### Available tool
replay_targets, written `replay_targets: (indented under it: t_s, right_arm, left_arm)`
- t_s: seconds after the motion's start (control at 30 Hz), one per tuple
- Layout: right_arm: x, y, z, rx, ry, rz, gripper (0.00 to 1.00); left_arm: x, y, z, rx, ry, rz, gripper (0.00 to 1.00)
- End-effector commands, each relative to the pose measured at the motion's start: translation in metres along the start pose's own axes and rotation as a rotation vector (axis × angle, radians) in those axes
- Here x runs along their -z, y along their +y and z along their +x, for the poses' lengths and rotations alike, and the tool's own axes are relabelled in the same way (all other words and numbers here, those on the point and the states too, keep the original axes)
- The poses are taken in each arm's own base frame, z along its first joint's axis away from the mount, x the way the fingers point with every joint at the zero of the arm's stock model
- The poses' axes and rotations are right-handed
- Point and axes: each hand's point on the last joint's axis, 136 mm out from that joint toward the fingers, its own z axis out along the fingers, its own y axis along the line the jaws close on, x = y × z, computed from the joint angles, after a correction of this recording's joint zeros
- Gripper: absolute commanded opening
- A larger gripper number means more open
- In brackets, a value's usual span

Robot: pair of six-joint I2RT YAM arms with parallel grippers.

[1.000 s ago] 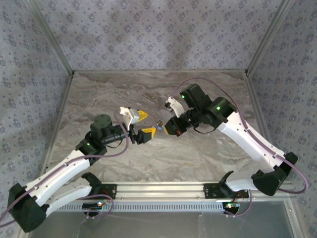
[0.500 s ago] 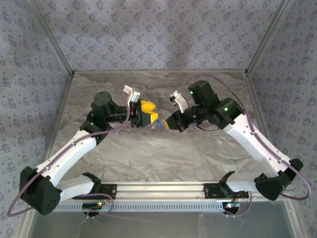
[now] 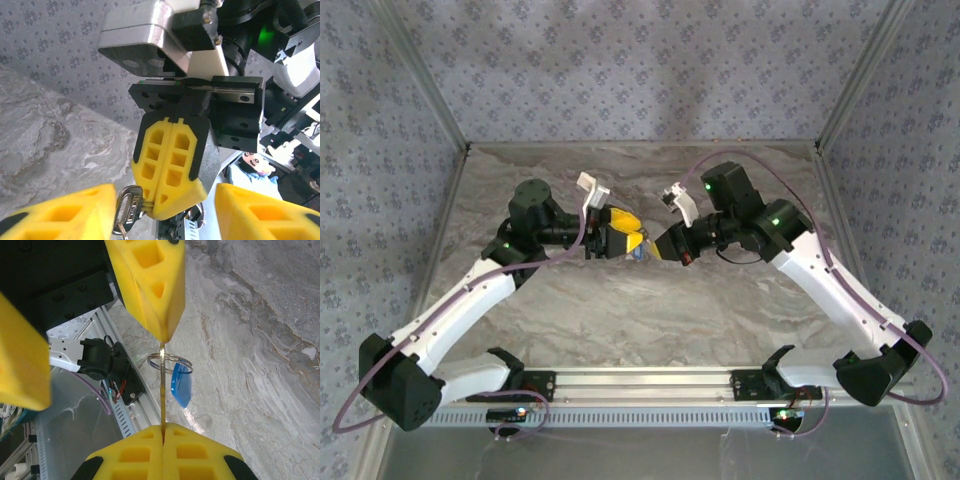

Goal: Remove the keys from the keyring

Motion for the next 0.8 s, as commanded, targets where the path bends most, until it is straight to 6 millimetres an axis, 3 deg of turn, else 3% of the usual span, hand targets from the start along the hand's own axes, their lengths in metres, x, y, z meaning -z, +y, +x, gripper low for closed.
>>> replay_targets:
  t_s: [0.0,0.13,0.2,0.37,0.57,0.77]
  right_arm:
    - [0.006,0.007,-0.005,0.011,-0.033,-0.025,0.00]
    - [0.006,0.008,-0.004,0.013,-0.032,-0.032,0.00]
    - [0.007,0.011,-0.005,0.025,-0.040,-0.039,0.00]
    - [0.008,0.012,-0.004,0.025,-0.042,-0.040,0.00]
    - [0.005,0.008,-0.003,0.011,-0.038,-0.034,0.00]
    - [0.005,0.002,-0.004,-0.007,-0.042,-0.024,0.00]
  left_arm:
    - [-0.001,-0.005,-0.004,-0.034,0.009,0.014,0.47]
    - [-0.003,-0.003,-0.001,-0.032,0.017,0.006,0.44]
    - [-0.004,0.003,0.000,-0.027,0.017,-0.024,0.53]
    - [-0.005,0.000,0.000,-0.036,0.021,-0.013,0.52]
    - [-0.007,-0.005,0.001,-0.044,0.030,0.009,0.20]
    - [-0.005,-0.007,0.000,-0.056,0.025,-0.001,0.02]
